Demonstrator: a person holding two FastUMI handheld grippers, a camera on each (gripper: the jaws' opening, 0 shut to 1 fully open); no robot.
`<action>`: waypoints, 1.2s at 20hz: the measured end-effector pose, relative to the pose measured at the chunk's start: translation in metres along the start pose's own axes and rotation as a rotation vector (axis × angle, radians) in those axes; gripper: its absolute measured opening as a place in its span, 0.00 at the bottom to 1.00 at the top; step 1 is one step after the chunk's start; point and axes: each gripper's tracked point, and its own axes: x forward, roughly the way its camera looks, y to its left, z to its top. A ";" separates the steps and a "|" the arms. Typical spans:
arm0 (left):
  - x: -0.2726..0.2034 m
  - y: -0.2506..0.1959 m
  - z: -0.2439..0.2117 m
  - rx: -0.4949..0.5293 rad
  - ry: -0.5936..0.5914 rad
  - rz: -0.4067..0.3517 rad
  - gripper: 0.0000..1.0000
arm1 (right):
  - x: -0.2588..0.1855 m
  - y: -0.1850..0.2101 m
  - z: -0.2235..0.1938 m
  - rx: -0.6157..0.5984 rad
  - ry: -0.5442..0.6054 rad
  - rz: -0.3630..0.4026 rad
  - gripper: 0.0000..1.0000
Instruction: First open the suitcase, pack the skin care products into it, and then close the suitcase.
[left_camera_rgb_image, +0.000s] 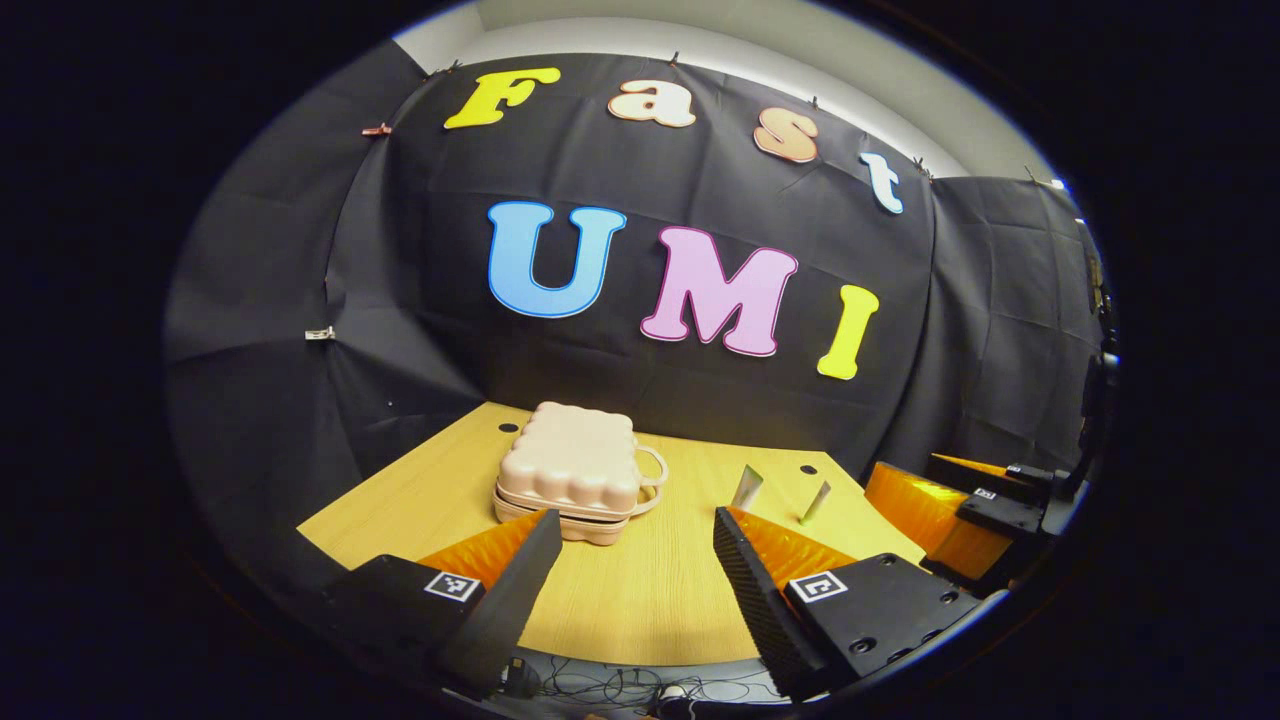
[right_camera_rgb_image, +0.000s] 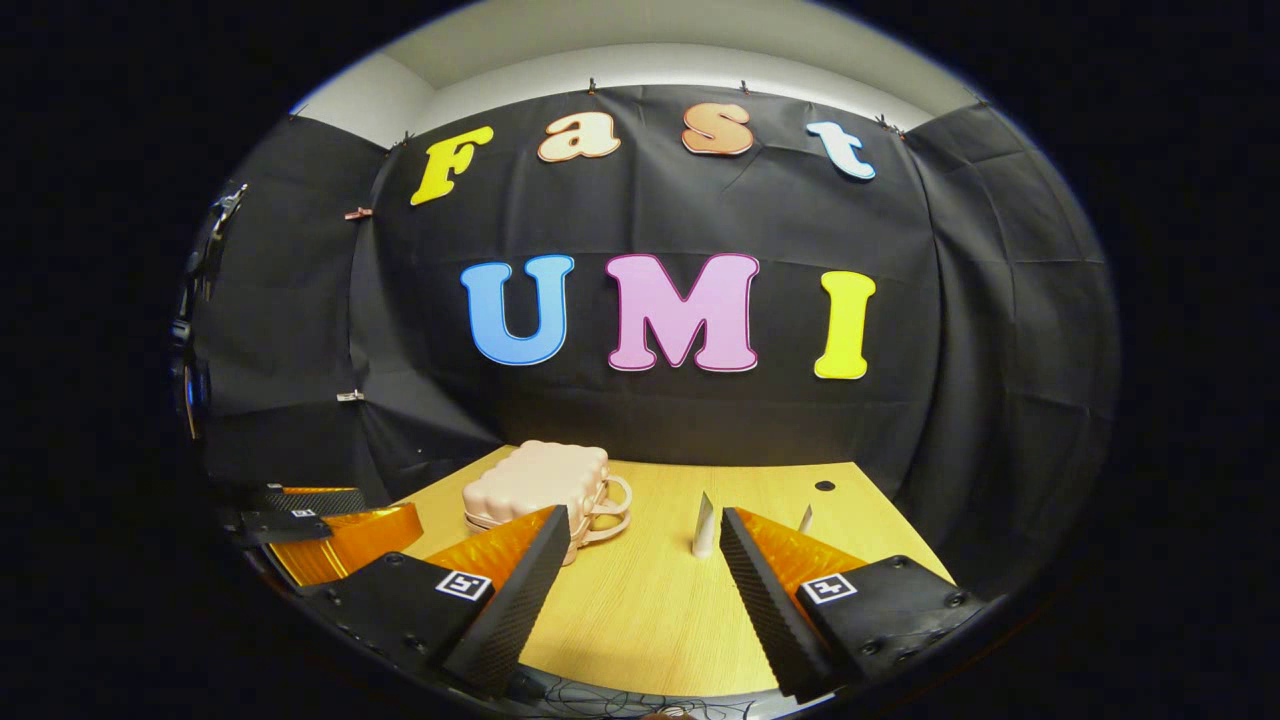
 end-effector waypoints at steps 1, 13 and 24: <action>0.002 -0.001 -0.001 -0.002 0.000 -0.004 0.96 | -0.001 -0.004 0.001 -0.003 -0.007 -0.012 0.96; 0.055 -0.022 -0.006 -0.004 0.038 -0.087 0.96 | -0.001 -0.061 -0.002 -0.003 0.042 -0.159 0.96; 0.235 -0.072 0.019 0.075 0.159 -0.219 0.96 | 0.080 -0.115 0.017 0.011 0.020 -0.177 0.96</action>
